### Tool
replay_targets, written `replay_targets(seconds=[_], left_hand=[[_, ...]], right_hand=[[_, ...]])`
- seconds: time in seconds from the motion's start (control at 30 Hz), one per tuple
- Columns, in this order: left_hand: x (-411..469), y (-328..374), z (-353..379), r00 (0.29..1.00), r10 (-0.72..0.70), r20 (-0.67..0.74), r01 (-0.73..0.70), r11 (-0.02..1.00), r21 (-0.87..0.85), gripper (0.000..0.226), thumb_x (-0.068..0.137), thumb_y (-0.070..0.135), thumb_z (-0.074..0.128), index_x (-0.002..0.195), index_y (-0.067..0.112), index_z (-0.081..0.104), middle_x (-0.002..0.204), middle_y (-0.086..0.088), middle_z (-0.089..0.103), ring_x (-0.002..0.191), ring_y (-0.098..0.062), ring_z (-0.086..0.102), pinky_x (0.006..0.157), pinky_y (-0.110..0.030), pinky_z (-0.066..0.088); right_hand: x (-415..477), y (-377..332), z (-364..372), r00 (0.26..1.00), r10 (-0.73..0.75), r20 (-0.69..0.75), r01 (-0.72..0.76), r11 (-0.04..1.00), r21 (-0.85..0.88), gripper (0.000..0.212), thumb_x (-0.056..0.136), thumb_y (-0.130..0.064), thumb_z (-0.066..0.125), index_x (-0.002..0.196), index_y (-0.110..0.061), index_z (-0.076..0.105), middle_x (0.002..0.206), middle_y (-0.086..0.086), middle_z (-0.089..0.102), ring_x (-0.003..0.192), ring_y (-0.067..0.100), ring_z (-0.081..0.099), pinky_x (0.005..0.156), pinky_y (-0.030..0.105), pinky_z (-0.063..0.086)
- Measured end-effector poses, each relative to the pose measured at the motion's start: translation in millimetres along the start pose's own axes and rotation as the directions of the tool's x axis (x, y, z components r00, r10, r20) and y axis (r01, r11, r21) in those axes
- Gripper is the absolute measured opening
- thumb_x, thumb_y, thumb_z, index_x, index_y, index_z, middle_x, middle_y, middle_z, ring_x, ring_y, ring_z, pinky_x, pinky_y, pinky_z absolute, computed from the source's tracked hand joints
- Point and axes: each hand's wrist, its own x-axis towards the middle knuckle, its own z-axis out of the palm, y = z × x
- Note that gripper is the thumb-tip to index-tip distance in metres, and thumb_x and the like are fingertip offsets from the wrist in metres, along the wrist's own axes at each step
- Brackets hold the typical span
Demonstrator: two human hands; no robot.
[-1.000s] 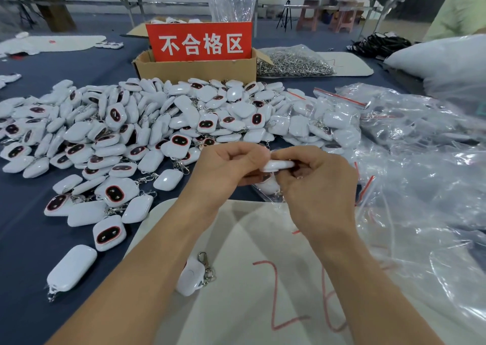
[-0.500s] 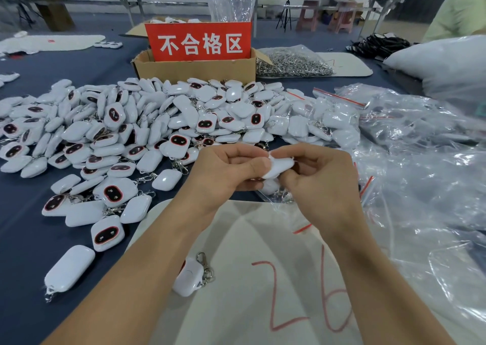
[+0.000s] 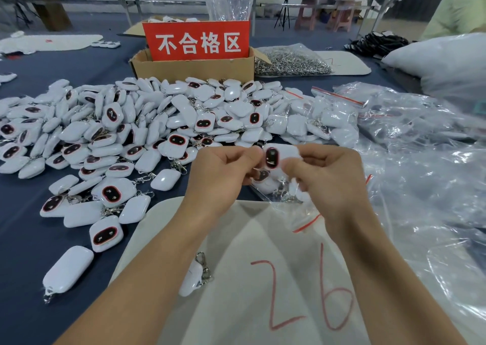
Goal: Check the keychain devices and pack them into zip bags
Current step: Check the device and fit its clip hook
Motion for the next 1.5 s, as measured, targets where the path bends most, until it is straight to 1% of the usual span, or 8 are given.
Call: replay_targets(seconds=[0.17, 0.37, 0.57, 0.83, 0.93, 1.1, 1.27, 1.5], left_hand=[[-11, 1, 7, 0.982, 0.156, 0.106, -0.185, 0.907, 0.377, 0.011, 0.078, 0.048, 0.080, 0.080, 0.037, 0.080, 0.069, 0.020, 0.071, 0.062, 0.001, 0.063, 0.065, -0.020, 0.050], [-38, -9, 48, 0.908, 0.244, 0.340, -0.419, 0.531, 0.737, 0.053, 0.065, 0.077, 0.064, 0.108, 0.047, 0.064, 0.080, 0.021, 0.051, 0.083, 0.000, 0.054, 0.071, -0.029, 0.041], [-25, -13, 34, 0.941, 0.337, 0.042, -0.284, 0.713, 0.641, 0.008, 0.084, 0.040, 0.064, 0.084, 0.038, 0.072, 0.066, 0.020, 0.058, 0.072, -0.007, 0.054, 0.059, -0.018, 0.038], [-21, -6, 31, 0.943, 0.257, -0.212, -0.195, 0.942, 0.274, 0.013, 0.085, 0.029, 0.070, 0.076, 0.035, 0.077, 0.066, 0.021, 0.070, 0.061, 0.002, 0.063, 0.058, -0.010, 0.044], [-23, -3, 28, 0.916, 0.358, -0.179, -0.316, 0.922, 0.224, 0.016, 0.086, 0.029, 0.067, 0.081, 0.041, 0.076, 0.079, 0.024, 0.073, 0.076, -0.003, 0.071, 0.071, -0.022, 0.055], [-25, 0, 27, 0.908, 0.419, 0.010, -0.412, 0.888, 0.204, 0.021, 0.088, 0.027, 0.070, 0.103, 0.041, 0.074, 0.087, 0.032, 0.072, 0.085, 0.002, 0.070, 0.082, -0.027, 0.057], [-6, 3, 1, 0.908, 0.321, -0.270, -0.123, 0.819, 0.561, 0.035, 0.087, 0.056, 0.055, 0.115, 0.044, 0.072, 0.099, 0.022, 0.074, 0.097, -0.008, 0.067, 0.093, -0.035, 0.050], [21, -21, -40, 0.988, 0.106, 0.112, -0.152, 0.567, 0.810, 0.061, 0.095, 0.010, 0.055, 0.152, 0.028, 0.048, 0.164, 0.006, 0.034, 0.152, -0.016, 0.025, 0.119, -0.030, 0.022]], right_hand=[[16, 1, -32, 0.897, 0.135, -0.421, -0.096, 0.989, 0.112, 0.014, 0.073, -0.012, 0.075, 0.080, -0.021, 0.082, 0.058, 0.001, 0.061, 0.054, 0.013, 0.048, 0.056, 0.026, 0.041], [12, -5, -27, 0.916, 0.219, -0.336, -0.123, 0.951, 0.283, 0.014, 0.075, -0.001, 0.064, 0.070, -0.011, 0.073, 0.057, 0.008, 0.047, 0.044, 0.012, 0.027, 0.041, 0.021, 0.021], [5, -13, -19, 0.990, 0.114, -0.086, -0.097, 0.979, 0.177, 0.016, 0.055, -0.008, 0.054, 0.055, -0.011, 0.070, 0.048, 0.000, 0.048, 0.041, 0.012, 0.030, 0.039, 0.015, 0.024], [-5, 0, 1, 0.990, -0.131, 0.055, 0.142, 0.927, -0.347, 0.009, 0.069, -0.019, 0.070, 0.072, -0.023, 0.076, 0.041, -0.010, 0.044, 0.041, 0.009, 0.034, 0.044, 0.021, 0.032], [-11, 5, 12, 0.969, -0.153, 0.196, 0.233, 0.832, -0.503, 0.012, 0.078, -0.032, 0.058, 0.082, -0.032, 0.069, 0.070, -0.004, 0.071, 0.070, 0.023, 0.066, 0.065, 0.035, 0.053], [-9, 14, 10, 0.990, -0.111, 0.085, 0.128, 0.484, -0.865, 0.027, 0.086, -0.037, 0.062, 0.078, -0.027, 0.038, 0.100, 0.008, 0.070, 0.097, 0.041, 0.065, 0.069, 0.038, 0.038], [-5, 9, -9, 0.989, 0.137, 0.048, -0.015, 0.428, -0.904, 0.025, 0.073, -0.046, 0.046, 0.086, -0.026, 0.041, 0.114, 0.009, 0.070, 0.102, 0.039, 0.064, 0.077, 0.037, 0.039], [-2, -2, -10, 0.998, 0.009, -0.069, -0.061, 0.601, -0.797, 0.018, 0.074, -0.033, 0.049, 0.064, -0.037, 0.064, 0.042, -0.006, 0.047, 0.053, 0.018, 0.047, 0.053, 0.029, 0.032]])
